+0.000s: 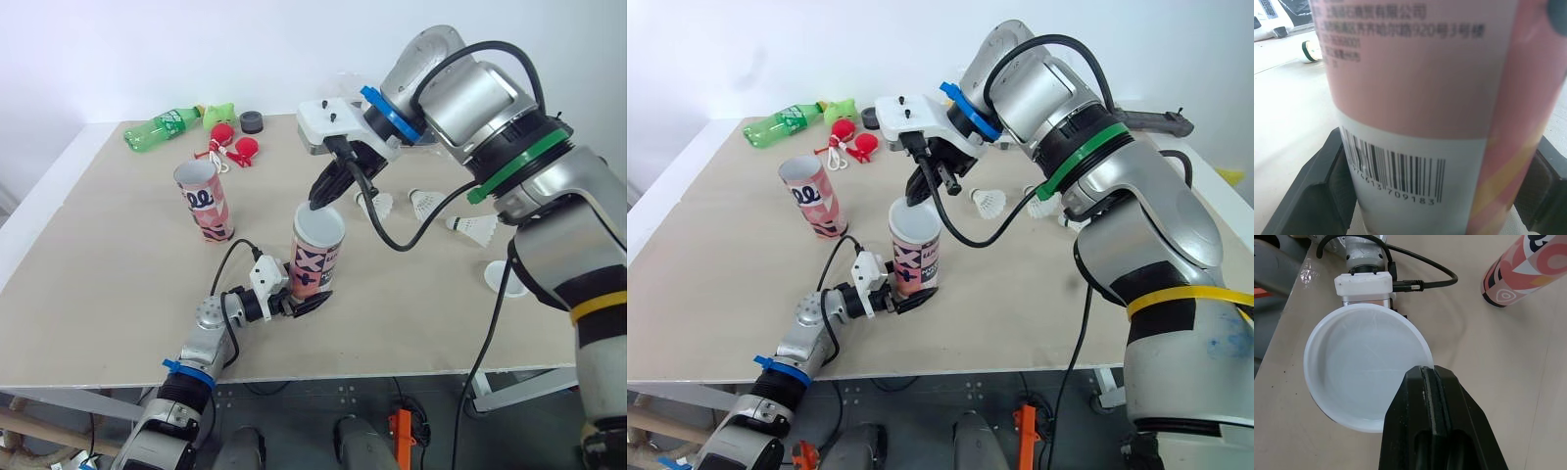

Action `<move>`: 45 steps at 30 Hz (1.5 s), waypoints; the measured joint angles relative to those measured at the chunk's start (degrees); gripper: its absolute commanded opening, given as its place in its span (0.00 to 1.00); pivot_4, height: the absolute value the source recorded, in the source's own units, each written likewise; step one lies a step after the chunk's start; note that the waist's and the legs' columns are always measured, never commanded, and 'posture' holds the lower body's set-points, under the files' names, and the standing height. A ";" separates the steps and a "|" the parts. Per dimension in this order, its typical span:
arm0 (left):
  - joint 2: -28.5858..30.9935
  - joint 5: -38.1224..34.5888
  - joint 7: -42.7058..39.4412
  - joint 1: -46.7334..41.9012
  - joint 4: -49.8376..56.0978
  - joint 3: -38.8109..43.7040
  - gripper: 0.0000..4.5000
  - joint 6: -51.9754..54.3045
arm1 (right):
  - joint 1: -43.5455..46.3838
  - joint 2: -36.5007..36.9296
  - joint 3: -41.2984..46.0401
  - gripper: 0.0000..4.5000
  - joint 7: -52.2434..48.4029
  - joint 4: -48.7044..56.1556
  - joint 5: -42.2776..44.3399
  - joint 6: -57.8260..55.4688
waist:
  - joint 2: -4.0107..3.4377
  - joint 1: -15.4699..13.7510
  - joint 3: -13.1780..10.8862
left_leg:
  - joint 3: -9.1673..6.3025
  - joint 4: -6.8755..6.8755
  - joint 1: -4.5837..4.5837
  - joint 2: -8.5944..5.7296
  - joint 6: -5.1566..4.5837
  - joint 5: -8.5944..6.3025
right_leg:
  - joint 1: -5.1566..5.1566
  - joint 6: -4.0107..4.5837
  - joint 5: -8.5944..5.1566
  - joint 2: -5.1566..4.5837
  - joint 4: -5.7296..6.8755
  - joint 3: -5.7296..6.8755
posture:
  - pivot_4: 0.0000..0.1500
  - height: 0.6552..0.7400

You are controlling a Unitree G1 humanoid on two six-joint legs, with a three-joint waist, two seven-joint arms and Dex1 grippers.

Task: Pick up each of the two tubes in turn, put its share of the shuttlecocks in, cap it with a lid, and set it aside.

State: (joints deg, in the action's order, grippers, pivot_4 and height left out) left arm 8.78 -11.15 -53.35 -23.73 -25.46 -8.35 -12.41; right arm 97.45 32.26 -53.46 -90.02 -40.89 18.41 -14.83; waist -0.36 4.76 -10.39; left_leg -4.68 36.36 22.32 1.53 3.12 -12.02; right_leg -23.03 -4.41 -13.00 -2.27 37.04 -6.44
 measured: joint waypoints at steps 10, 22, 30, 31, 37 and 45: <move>0.03 0.00 -0.05 0.33 0.01 -0.12 0.81 0.00 | 0.02 0.31 -0.71 0.01 -0.01 0.67 -0.19 0.56 | 0.00 -0.05 0.00 | 0.00 0.00 0.00 0.00 0.00 0.00 | -0.01 0.01 -0.01 -0.01 0.00 0.00 | 1.00 1.00; 0.04 0.01 0.22 0.65 0.20 -0.14 0.81 0.10 | -0.47 -1.59 -0.54 0.07 -0.10 -1.54 -3.11 4.19 | -0.01 -0.09 0.03 | 0.00 0.00 -0.02 0.00 0.00 0.00 | -0.02 0.02 -0.01 0.01 0.00 0.00 | 1.00 1.00; 0.37 0.05 -0.10 1.13 1.12 -0.39 0.81 0.07 | -0.94 -1.73 0.53 0.82 -0.09 -2.08 -4.26 4.91 | -0.02 -0.09 0.08 | 0.00 -0.14 0.01 0.02 0.00 0.00 | -0.09 0.06 -0.08 0.03 -0.01 0.00 | 1.00 1.00; 0.38 0.05 -0.10 1.16 1.17 -0.39 0.81 0.07 | -0.94 -1.76 0.75 0.92 -0.09 -2.17 -4.31 4.91 | -0.02 -0.09 0.08 | -0.01 -0.15 0.01 0.02 0.00 0.00 | -0.10 0.06 -0.08 0.03 -0.01 0.00 | 1.00 1.00; 0.43 -0.02 -0.18 1.23 1.38 -0.38 0.81 0.07 | 0.09 -3.84 5.36 0.98 -0.11 -5.12 -6.00 4.88 | -0.02 -0.10 0.07 | -0.01 -0.17 0.08 0.03 0.00 0.00 | -0.18 0.07 -0.08 0.05 -0.01 0.00 | 1.00 1.00; 0.52 -0.03 -0.75 1.34 1.60 -0.38 0.81 0.12 | 0.92 -1.69 10.84 0.28 -0.11 0.67 -3.86 1.63 | 0.03 -0.13 0.08 | -0.02 -0.22 0.10 0.03 0.01 -0.01 | -0.21 0.11 -0.13 0.04 -0.01 0.01 | 1.00 1.00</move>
State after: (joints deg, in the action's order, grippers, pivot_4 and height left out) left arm 9.30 -11.18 -54.10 -22.39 -23.86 -8.74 -12.28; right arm 98.37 30.57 -42.62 -90.14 -40.22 14.55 -13.20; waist -0.33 4.63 -10.32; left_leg -4.70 36.13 22.43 1.56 3.13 -12.03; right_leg -23.24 -4.30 -13.13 -2.22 37.03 -6.43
